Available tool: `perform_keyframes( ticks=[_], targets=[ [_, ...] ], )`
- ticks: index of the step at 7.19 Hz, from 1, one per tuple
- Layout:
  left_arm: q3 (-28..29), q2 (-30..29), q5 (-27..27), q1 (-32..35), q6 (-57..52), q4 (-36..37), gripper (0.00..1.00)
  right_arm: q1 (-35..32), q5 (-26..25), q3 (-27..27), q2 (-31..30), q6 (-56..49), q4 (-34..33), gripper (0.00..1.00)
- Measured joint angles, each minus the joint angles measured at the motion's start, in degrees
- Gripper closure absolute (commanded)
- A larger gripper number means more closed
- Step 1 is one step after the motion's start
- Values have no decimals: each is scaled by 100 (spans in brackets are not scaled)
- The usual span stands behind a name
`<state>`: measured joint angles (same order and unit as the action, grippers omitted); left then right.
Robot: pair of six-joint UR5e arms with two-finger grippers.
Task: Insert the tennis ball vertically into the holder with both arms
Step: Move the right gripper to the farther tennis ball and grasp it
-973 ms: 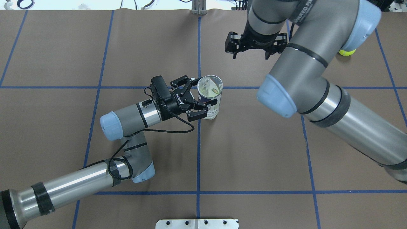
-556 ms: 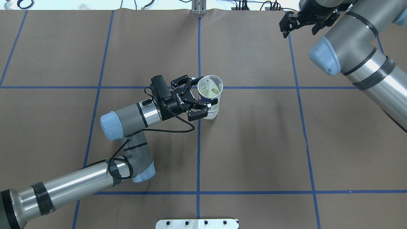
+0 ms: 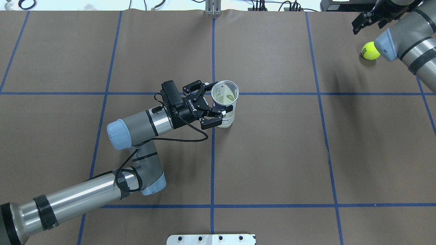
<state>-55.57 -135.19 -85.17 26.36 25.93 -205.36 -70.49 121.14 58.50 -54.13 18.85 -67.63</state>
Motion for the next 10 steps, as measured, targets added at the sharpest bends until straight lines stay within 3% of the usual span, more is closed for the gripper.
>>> perform_keyframes(
  ticks=[2,3,6,7,8,9,10],
  targets=[
    [-1,6,0,0,0,3,1,55,-354,-1167,136,-127,945,1],
    [-4,4,0,0,0,-1,1,136,-465,-1390,172,-128,1115,1],
    [-6,2,0,0,0,4,1,331,-567,-1513,182,-94,1197,1],
    [-6,2,0,0,0,5,1,393,-622,-1515,139,-95,1199,6],
    [-7,2,0,0,0,5,1,433,-688,-1517,93,-103,1197,32],
    [-6,2,0,0,0,5,1,452,-741,-1516,62,-112,1187,97],
    [-7,1,0,0,0,5,1,445,-765,-1509,56,-109,1169,100]
  ],
)
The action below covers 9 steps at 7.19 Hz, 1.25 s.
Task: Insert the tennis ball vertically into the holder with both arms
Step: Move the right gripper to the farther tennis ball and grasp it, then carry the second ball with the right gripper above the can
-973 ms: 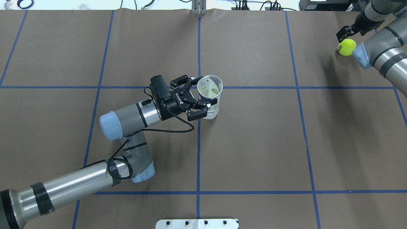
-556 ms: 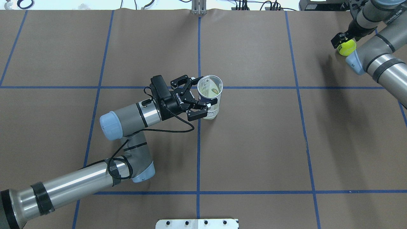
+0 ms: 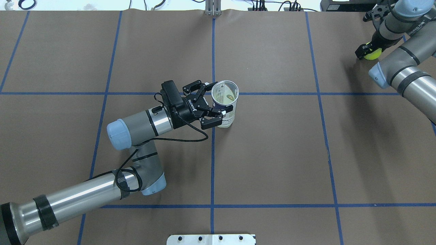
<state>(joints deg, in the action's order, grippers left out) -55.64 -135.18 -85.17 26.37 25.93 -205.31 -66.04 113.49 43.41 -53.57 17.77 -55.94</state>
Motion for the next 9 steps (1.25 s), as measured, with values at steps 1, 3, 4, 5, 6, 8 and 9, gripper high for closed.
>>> perform_keyframes(
  ticks=[1,3,4,5,6,8,9],
  targets=[
    [0,0,0,0,0,0,1,-26,-3,31,16,24,-14,100],
    [0,0,0,0,0,-6,1,-89,142,356,57,363,-57,100],
    [0,1,0,0,0,-6,1,-98,386,668,61,741,-118,100],
    [0,5,0,0,0,-3,1,-103,685,1076,43,1104,-248,100],
    [0,6,0,0,0,-1,1,-107,986,1597,2,1398,-558,100],
    [3,1,0,-1,0,0,1,-26,1377,3048,-120,1993,-1694,100],
    [4,1,0,-5,0,0,1,117,1460,3827,-155,2453,-2289,100]
  ],
)
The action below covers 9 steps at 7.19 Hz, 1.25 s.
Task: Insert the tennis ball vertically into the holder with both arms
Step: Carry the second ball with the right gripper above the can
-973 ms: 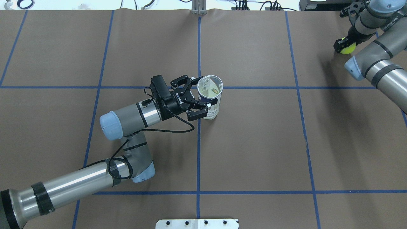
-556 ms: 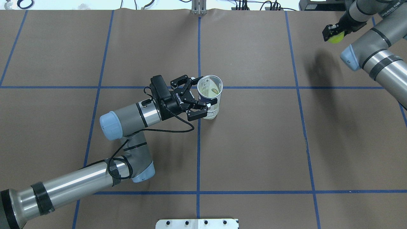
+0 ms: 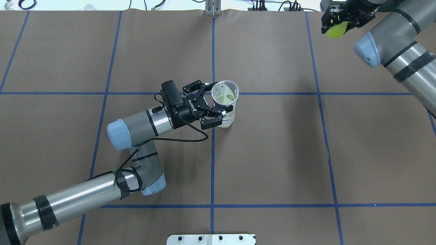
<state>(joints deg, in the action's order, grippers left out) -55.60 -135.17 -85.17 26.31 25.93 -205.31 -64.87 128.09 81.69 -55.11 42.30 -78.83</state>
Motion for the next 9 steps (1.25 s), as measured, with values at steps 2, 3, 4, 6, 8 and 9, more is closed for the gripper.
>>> perform_keyframes(
  ticks=[2,3,4,6,8,9],
  targets=[
    [-1,1,0,-2,0,0,1,541,-49,1465,46,1181,-1114,100],
    [-3,2,0,-1,0,0,1,937,-249,2026,157,1798,-1586,100],
    [-3,1,0,-1,0,0,1,1374,-576,2349,394,2328,-2009,100],
    [1,0,0,0,0,0,1,2125,-1225,2495,998,3014,-2635,100],
    [4,-1,0,-2,0,0,1,2484,-1552,2405,1332,3276,-2807,100],
    [5,-1,0,-3,0,2,1,2561,-1637,2382,1378,3303,-2823,74]
  ],
)
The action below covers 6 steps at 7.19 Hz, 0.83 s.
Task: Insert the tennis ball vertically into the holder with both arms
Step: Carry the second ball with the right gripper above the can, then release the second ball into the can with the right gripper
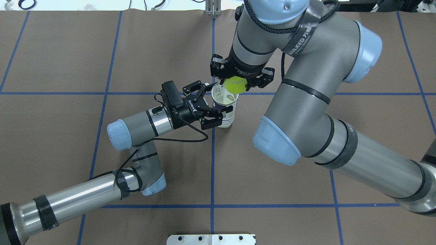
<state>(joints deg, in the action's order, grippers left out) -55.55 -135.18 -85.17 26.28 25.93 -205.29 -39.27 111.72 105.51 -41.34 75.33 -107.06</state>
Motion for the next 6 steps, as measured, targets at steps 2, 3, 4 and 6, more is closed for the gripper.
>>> perform_keyframes(
  ticks=[2,3,4,6],
  targets=[
    [0,0,0,0,0,4,1,73,-88,-9,28,10,-1,3],
    [0,0,0,0,0,1,1,88,-105,-13,51,14,-1,3],
    [0,0,0,0,0,1,1,97,-112,-27,88,16,-3,2],
    [0,-3,0,-1,0,4,1,103,-113,-50,144,15,-5,2]
  ],
)
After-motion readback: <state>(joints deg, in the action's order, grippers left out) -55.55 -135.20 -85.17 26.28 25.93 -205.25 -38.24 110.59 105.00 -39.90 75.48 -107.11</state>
